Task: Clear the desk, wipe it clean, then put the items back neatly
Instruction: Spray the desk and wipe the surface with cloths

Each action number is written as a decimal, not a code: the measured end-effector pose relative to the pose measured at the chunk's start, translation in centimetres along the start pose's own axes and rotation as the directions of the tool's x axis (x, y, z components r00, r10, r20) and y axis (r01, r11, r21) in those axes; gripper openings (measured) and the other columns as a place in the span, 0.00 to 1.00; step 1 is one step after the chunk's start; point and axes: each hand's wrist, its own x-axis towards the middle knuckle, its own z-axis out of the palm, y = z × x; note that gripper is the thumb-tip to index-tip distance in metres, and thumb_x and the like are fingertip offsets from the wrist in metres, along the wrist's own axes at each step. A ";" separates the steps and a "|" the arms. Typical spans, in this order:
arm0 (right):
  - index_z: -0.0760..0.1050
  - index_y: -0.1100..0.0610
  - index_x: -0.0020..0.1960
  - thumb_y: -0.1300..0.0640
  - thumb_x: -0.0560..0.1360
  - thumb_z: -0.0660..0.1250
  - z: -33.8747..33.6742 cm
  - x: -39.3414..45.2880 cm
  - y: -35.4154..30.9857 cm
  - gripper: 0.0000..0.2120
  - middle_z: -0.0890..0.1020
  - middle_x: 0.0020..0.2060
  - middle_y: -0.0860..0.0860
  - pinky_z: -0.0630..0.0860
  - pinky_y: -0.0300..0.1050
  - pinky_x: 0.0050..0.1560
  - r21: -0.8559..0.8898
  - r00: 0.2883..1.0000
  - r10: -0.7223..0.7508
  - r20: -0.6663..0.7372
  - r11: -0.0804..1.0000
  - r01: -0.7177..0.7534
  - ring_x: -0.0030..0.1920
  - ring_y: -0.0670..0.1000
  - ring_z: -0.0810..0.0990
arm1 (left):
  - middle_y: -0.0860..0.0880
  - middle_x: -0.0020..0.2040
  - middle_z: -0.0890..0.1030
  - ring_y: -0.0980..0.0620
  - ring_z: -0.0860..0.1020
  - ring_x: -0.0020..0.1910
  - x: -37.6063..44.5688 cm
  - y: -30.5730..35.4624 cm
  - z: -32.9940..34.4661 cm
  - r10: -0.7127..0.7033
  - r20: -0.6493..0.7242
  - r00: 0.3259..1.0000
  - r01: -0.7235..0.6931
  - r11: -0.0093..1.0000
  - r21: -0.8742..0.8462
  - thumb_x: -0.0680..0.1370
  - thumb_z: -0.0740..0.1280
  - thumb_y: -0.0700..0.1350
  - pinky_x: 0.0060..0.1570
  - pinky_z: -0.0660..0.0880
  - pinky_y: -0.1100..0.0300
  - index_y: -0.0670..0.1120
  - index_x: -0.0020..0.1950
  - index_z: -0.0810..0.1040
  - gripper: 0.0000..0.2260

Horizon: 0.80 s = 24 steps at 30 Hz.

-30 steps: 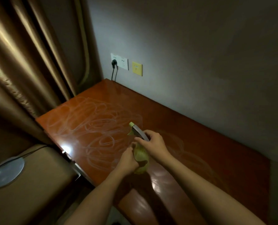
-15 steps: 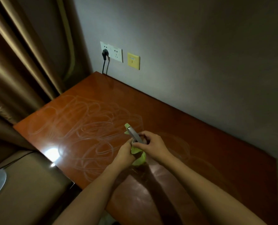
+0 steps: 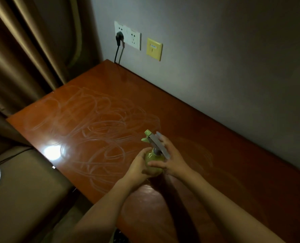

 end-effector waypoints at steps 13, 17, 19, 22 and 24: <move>0.78 0.62 0.58 0.65 0.75 0.67 3.8 4.1 -1.6 0.11 0.81 0.50 0.49 0.74 0.30 0.48 0.133 0.965 -0.135 -0.225 0.977 0.168 0.50 0.38 0.79 | 0.52 0.64 0.76 0.52 0.76 0.62 0.7 -2.2 -1.8 0.033 0.014 0.999 -0.032 0.999 -0.028 0.64 0.80 0.38 0.57 0.77 0.49 0.56 0.70 0.64 0.41; 0.78 0.61 0.57 0.64 0.76 0.66 3.2 3.0 -1.7 0.10 0.81 0.51 0.54 0.73 0.29 0.49 0.079 0.938 -0.168 -0.303 0.977 0.200 0.48 0.37 0.78 | 0.57 0.57 0.77 0.63 0.77 0.57 0.3 -1.2 -1.4 0.045 0.006 0.999 -0.045 0.991 0.123 0.63 0.80 0.41 0.51 0.76 0.68 0.55 0.63 0.68 0.34; 0.77 0.62 0.58 0.63 0.77 0.66 2.8 2.4 -2.4 0.11 0.81 0.51 0.53 0.73 0.28 0.49 0.075 0.914 -0.201 -0.352 0.968 0.241 0.48 0.36 0.78 | 0.60 0.57 0.75 0.65 0.75 0.57 -0.5 -0.1 -1.8 0.063 0.005 0.998 -0.062 0.969 0.240 0.64 0.80 0.41 0.52 0.73 0.72 0.51 0.65 0.67 0.34; 0.77 0.62 0.59 0.63 0.77 0.65 2.1 1.5 -4.9 0.11 0.81 0.52 0.50 0.72 0.27 0.51 0.045 0.881 -0.276 -0.384 0.947 0.317 0.53 0.38 0.78 | 0.53 0.69 0.69 0.55 0.69 0.68 -2.4 1.0 -3.8 0.109 -0.003 0.994 -0.095 0.880 0.465 0.67 0.78 0.45 0.66 0.67 0.64 0.47 0.74 0.61 0.40; 0.76 0.63 0.60 0.64 0.77 0.65 1.9 0.9 -7.1 0.12 0.80 0.52 0.48 0.70 0.26 0.51 0.027 0.848 -0.342 -0.405 0.923 0.384 0.53 0.36 0.78 | 0.50 0.71 0.66 0.53 0.65 0.70 -4.7 2.3 -5.8 0.117 -0.040 0.992 -0.071 0.803 0.591 0.69 0.76 0.47 0.66 0.62 0.66 0.45 0.74 0.60 0.39</move>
